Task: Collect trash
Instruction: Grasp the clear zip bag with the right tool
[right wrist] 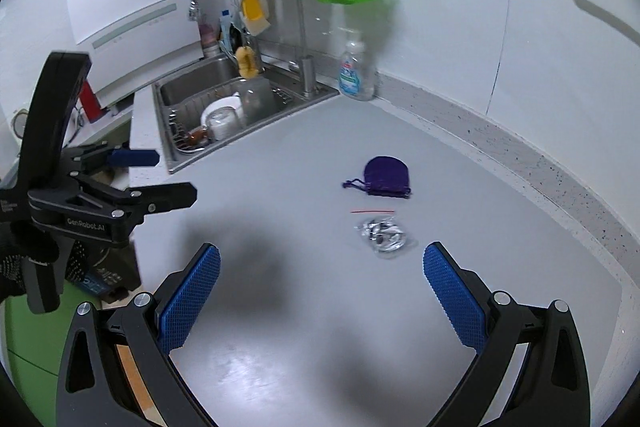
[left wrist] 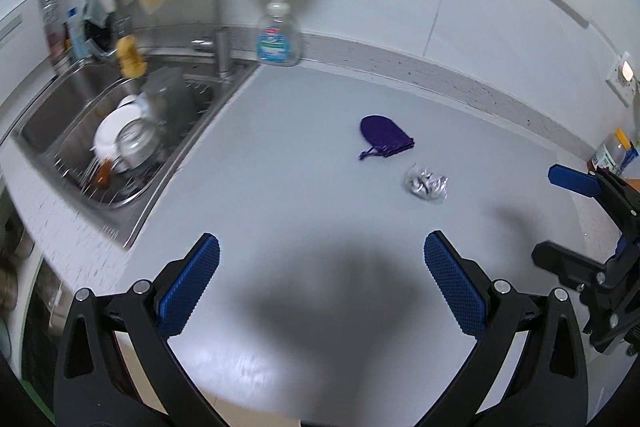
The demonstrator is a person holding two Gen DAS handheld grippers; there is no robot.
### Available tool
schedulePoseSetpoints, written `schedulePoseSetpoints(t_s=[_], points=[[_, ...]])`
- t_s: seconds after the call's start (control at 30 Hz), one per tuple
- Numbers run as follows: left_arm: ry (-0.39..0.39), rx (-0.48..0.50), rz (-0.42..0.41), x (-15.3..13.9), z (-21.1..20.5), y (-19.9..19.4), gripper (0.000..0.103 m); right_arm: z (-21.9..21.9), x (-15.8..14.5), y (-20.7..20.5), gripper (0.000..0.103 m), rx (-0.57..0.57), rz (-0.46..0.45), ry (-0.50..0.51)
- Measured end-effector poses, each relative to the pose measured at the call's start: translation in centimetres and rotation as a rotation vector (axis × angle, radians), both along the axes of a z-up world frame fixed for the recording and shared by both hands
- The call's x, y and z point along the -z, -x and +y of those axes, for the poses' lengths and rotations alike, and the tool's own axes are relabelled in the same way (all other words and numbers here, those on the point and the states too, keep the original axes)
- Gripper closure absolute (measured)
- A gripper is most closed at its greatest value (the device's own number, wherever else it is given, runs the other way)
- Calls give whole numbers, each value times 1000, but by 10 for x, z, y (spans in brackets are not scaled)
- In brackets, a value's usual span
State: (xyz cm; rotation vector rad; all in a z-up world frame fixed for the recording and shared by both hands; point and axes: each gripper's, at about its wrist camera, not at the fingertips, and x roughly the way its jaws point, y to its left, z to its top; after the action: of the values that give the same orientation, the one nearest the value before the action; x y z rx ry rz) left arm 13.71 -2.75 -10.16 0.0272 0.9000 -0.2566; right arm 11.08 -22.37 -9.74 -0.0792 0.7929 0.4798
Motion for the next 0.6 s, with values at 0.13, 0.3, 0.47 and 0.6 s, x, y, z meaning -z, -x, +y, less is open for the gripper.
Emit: schedulePoseSetpoints(t_s=[0.13, 0.3, 0.47, 0.6], points=[[-1, 35, 30, 8, -15, -33, 3, -6, 14, -21, 6, -9, 30, 9], [-12, 74, 65, 22, -33, -72, 3, -10, 35, -49, 6, -29, 71, 17], [-18, 110, 97, 35, -51, -110, 3, -10, 53, -68, 6, -55, 102, 33], [-39, 147, 117, 43, -65, -135, 3, -9, 64, -83, 6, -86, 115, 37]])
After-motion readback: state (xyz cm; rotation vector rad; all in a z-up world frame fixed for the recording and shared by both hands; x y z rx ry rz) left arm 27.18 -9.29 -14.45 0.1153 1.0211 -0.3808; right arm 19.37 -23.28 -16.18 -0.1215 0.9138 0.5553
